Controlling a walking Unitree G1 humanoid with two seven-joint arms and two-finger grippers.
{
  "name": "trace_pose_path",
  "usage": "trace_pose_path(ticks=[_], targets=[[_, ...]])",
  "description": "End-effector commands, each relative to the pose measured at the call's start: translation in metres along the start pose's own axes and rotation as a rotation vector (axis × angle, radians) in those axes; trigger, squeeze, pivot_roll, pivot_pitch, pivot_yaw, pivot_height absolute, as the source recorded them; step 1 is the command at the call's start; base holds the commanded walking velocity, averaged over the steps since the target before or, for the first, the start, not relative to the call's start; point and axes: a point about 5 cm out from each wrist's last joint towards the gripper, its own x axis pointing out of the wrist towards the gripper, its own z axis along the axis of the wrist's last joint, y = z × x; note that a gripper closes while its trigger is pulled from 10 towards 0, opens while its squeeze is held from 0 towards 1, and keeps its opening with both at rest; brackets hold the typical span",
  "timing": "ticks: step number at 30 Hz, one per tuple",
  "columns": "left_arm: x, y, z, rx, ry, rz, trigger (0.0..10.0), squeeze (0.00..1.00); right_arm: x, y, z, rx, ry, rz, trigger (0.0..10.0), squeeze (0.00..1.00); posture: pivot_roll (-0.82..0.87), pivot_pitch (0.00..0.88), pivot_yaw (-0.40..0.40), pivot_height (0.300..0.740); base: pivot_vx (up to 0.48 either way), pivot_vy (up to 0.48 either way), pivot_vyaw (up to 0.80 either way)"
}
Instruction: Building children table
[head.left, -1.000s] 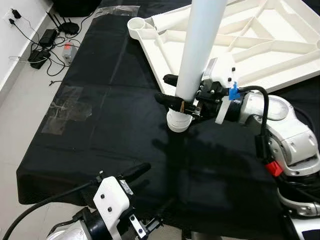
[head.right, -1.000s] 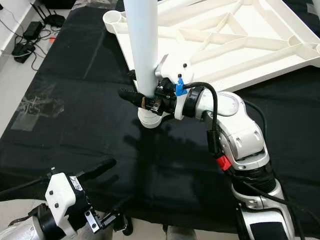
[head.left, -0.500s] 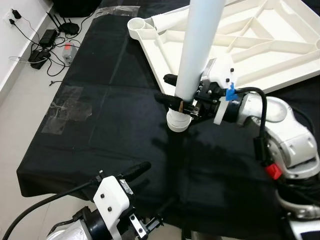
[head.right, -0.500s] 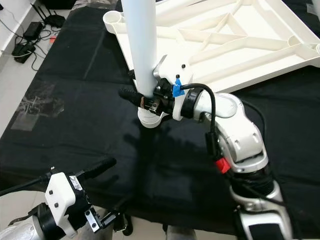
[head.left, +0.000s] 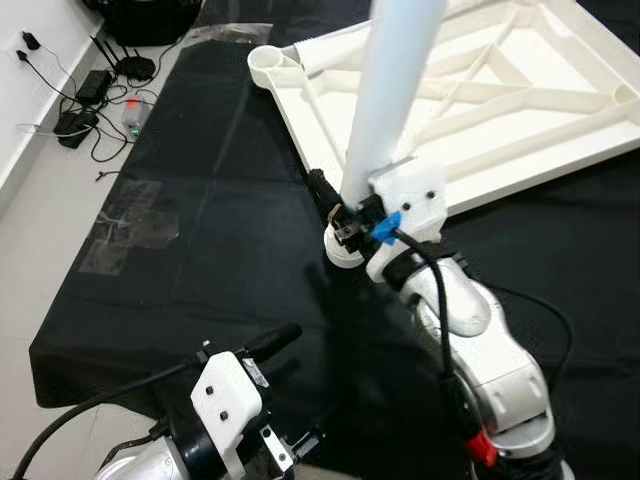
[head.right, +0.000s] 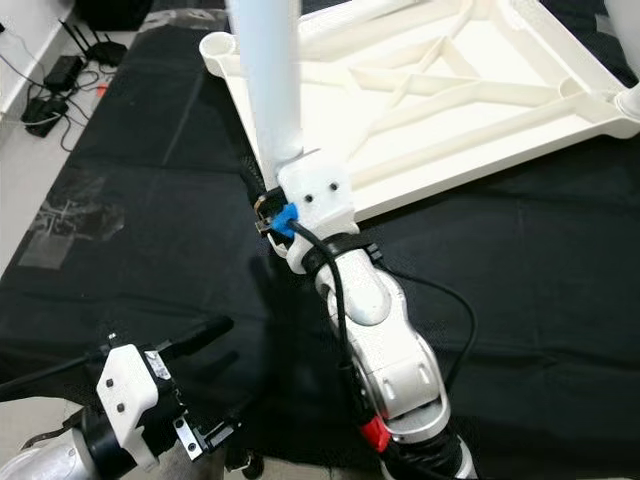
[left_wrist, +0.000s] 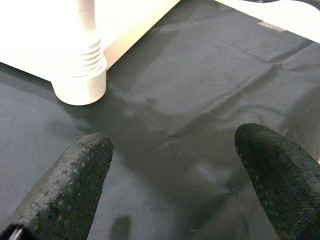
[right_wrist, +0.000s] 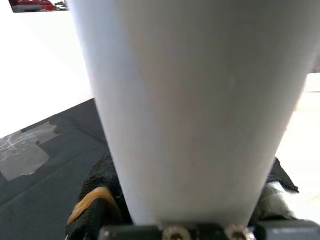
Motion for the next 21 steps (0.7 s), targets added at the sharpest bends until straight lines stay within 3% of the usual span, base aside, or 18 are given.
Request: trace_pose_path(ticks=[1, 7, 9, 11, 12, 14, 15, 16, 17, 20, 21], targets=[[-0.001, -0.002, -0.004, -0.004, 0.008, -0.003, 10.0, 0.00, -0.001, 0.002, -0.044, 0.002, 0.226, -0.024, 10.0, 0.00, 0.02, 0.290, 0.031, 0.740, 0.000, 0.000, 0.00], [-0.001, 0.005, -0.005, 0.007, 0.011, 0.051, 10.0, 0.00, 0.002, 0.007, -0.044, 0.000, 0.230, -0.033, 10.0, 0.00, 0.03, 0.269, 0.031, 0.740, 0.000, 0.000, 0.00], [0.000, 0.016, -0.001, 0.013, -0.005, 0.112, 10.0, 0.00, 0.003, 0.009, -0.043, -0.003, 0.230, -0.054, 10.0, 0.00, 0.02, 0.265, 0.029, 0.740, 0.000, 0.000, 0.00], [0.008, 0.043, 0.012, 0.085, -0.054, 0.199, 10.0, 0.00, 0.005, 0.008, -0.042, -0.009, 0.229, -0.072, 10.0, 0.00, 0.03, 0.257, 0.023, 0.740, 0.000, 0.000, 0.00], [0.008, 0.043, 0.012, 0.085, -0.054, 0.199, 10.0, 0.00, 0.005, 0.008, -0.042, -0.009, 0.229, -0.072, 10.0, 0.00, 0.03, 0.257, 0.023, 0.740, 0.000, 0.000, 0.00], [0.017, 0.069, 0.032, 0.162, -0.118, 0.251, 10.0, 0.00, 0.006, 0.006, -0.043, -0.013, 0.227, -0.080, 10.0, 0.00, 0.03, 0.259, 0.021, 0.740, 0.000, 0.000, 0.00], [0.017, 0.069, 0.032, 0.162, -0.118, 0.251, 10.0, 0.00, 0.006, 0.006, -0.043, -0.013, 0.227, -0.080, 10.0, 0.00, 0.03, 0.259, 0.021, 0.740, 0.000, 0.000, 0.00], [0.024, 0.086, 0.051, 0.220, -0.176, 0.272, 10.0, 0.00, 0.006, 0.006, -0.043, -0.014, 0.228, -0.081, 10.0, 0.00, 0.03, 0.255, 0.018, 0.740, 0.000, 0.000, 0.00], [0.024, 0.086, 0.051, 0.220, -0.176, 0.272, 10.0, 0.00, 0.006, 0.006, -0.043, -0.014, 0.228, -0.081, 10.0, 0.00, 0.03, 0.255, 0.018, 0.740, 0.000, 0.000, 0.00], [0.038, 0.113, 0.105, 0.372, -0.322, 0.276, 10.0, 0.00, 0.008, 0.007, -0.045, -0.015, 0.235, -0.078, 10.0, 0.00, 0.03, 0.255, 0.019, 0.740, 0.000, 0.000, 0.00], [0.038, 0.113, 0.105, 0.372, -0.322, 0.276, 10.0, 0.00, 0.008, 0.007, -0.045, -0.015, 0.235, -0.078, 10.0, 0.00, 0.03, 0.255, 0.019, 0.740, 0.000, 0.000, 0.00]])
